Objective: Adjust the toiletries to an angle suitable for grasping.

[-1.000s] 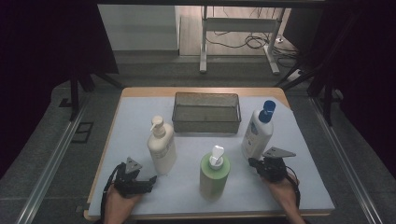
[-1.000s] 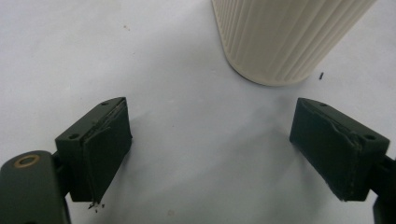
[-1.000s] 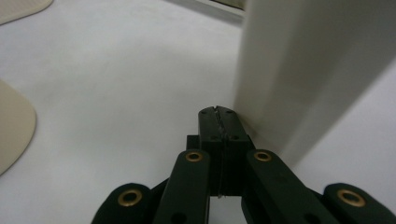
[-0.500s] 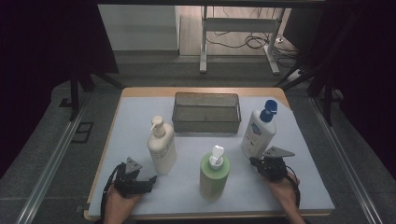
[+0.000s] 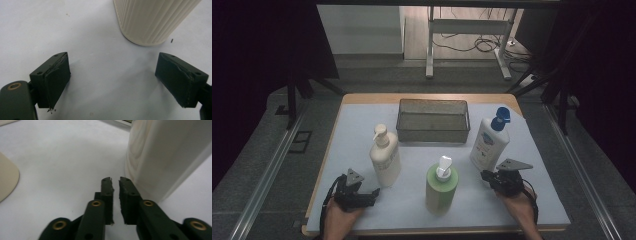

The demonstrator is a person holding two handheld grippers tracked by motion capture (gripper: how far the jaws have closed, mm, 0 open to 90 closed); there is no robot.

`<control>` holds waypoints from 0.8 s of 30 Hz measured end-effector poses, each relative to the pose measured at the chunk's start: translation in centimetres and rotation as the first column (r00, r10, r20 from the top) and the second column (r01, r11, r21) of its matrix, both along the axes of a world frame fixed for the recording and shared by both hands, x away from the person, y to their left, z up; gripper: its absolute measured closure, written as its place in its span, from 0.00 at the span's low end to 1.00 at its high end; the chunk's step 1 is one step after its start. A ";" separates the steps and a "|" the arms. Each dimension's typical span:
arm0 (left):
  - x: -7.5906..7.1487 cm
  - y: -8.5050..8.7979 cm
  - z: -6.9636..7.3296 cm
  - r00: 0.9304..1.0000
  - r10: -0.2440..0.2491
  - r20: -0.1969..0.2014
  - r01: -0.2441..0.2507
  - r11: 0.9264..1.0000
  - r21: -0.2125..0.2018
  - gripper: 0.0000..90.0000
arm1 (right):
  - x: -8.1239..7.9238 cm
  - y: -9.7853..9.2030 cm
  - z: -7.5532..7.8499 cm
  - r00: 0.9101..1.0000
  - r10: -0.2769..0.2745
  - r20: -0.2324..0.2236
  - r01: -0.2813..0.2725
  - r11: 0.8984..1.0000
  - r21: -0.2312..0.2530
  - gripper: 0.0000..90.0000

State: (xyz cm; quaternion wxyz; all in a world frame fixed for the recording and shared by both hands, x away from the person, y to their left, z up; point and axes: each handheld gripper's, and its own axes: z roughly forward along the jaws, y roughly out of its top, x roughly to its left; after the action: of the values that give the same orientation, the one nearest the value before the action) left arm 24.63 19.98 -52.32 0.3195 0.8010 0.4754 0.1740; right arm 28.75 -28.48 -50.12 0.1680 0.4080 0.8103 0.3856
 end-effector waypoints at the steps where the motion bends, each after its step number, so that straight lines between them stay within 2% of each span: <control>1: 0.0 0.0 0.0 1.000 0.000 0.000 0.000 1.000 0.000 0.14 | -0.1 -0.1 0.1 1.000 0.000 0.003 0.000 1.000 -0.005 0.85; 4: 0.0 0.0 0.0 1.000 0.000 0.000 0.000 1.000 0.000 0.14 | -0.6 -0.3 0.4 1.000 -0.001 0.004 0.001 1.000 -0.008 0.79; 5: 0.0 0.0 0.0 1.000 0.000 0.000 0.000 1.000 0.000 0.14 | -0.9 -0.4 0.8 1.000 -0.005 0.010 0.005 1.000 -0.002 0.74; 7: 0.0 0.0 0.0 1.000 0.000 0.000 0.000 1.000 0.000 0.14 | -1.0 -0.5 0.9 1.000 -0.006 0.013 0.006 1.000 0.000 0.72; 8: 0.0 0.0 0.0 1.000 0.000 0.000 0.000 1.000 0.000 0.14 | -1.3 -0.7 1.3 1.000 -0.015 0.017 0.015 1.000 0.006 0.67; 11: 0.0 0.0 0.0 1.000 0.000 0.000 0.000 1.000 0.000 0.14 | -1.5 -1.0 1.8 1.000 -0.019 0.023 0.019 1.000 0.012 0.62; 12: 0.0 0.0 0.0 1.000 0.000 0.000 0.000 1.000 0.000 0.14 | -1.7 -1.3 2.3 0.999 -0.031 0.028 0.031 0.999 0.021 0.58; 14: 0.0 0.0 0.0 1.000 0.000 0.000 0.000 1.000 0.000 0.14 | -1.8 -1.4 2.5 0.999 -0.033 0.031 0.032 0.999 0.026 0.56; 15: 0.0 0.0 0.0 1.000 0.000 0.001 0.000 1.000 0.000 0.14 | -1.9 -1.8 3.2 0.998 -0.041 0.038 0.039 0.998 0.044 0.54; 16: 0.0 0.0 0.0 1.000 0.000 0.001 0.000 1.000 0.000 0.14 | -1.9 -1.8 3.2 0.998 -0.041 0.038 0.039 0.998 0.044 0.54; 17: 0.0 0.0 0.0 1.000 0.000 0.000 0.000 1.000 0.000 0.14 | -1.9 -2.1 3.8 0.998 -0.044 0.034 0.042 0.998 0.050 0.51; 19: 0.0 0.0 0.0 1.000 0.000 0.000 0.000 1.000 0.000 0.14 | -1.9 -2.2 4.1 0.998 -0.046 0.041 0.044 0.998 0.048 0.51; 20: 0.0 0.0 0.0 1.000 0.000 0.001 0.000 1.000 0.000 0.14 | -1.8 -2.4 4.6 0.997 -0.057 0.055 0.054 0.997 0.046 0.46; 24: 0.0 0.0 0.0 1.000 0.000 0.000 0.000 1.000 0.000 0.14 | -1.4 -2.6 5.2 0.995 -0.076 0.059 0.073 0.996 0.048 0.41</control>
State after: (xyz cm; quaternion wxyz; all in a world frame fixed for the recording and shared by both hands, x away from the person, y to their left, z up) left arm 24.62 19.99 -52.33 0.3197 0.8010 0.4753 0.1741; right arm 27.34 -31.12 -44.87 0.1976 0.4298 0.7799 0.4098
